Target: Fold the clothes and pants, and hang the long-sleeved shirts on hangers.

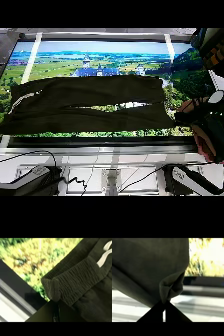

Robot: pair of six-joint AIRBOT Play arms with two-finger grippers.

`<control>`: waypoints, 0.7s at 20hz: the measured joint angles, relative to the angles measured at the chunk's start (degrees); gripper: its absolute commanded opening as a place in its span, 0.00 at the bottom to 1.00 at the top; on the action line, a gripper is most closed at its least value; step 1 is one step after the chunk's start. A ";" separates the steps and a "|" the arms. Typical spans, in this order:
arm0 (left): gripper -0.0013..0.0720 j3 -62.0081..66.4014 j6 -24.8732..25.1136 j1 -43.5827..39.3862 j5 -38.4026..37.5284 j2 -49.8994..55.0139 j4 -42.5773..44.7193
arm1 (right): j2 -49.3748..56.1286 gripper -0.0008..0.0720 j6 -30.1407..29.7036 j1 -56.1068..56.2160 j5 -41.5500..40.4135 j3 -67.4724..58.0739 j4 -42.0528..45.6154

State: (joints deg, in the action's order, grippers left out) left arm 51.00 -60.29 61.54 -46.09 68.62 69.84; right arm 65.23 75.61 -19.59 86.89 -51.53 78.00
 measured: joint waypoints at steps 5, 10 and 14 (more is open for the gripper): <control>0.07 0.00 -0.17 0.22 -0.72 1.27 0.42 | -0.70 0.03 0.26 0.00 1.62 4.50 5.53; 0.07 0.00 -0.17 0.22 -0.44 1.49 0.46 | -0.87 0.03 0.35 0.00 -1.11 5.97 10.38; 0.07 0.00 -0.15 0.22 1.03 1.44 -0.04 | -0.87 0.03 0.33 0.00 -11.54 6.21 10.14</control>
State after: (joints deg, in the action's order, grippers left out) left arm 51.00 -60.45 61.76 -45.06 70.06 69.80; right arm 64.36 75.94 -19.59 75.35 -45.32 88.14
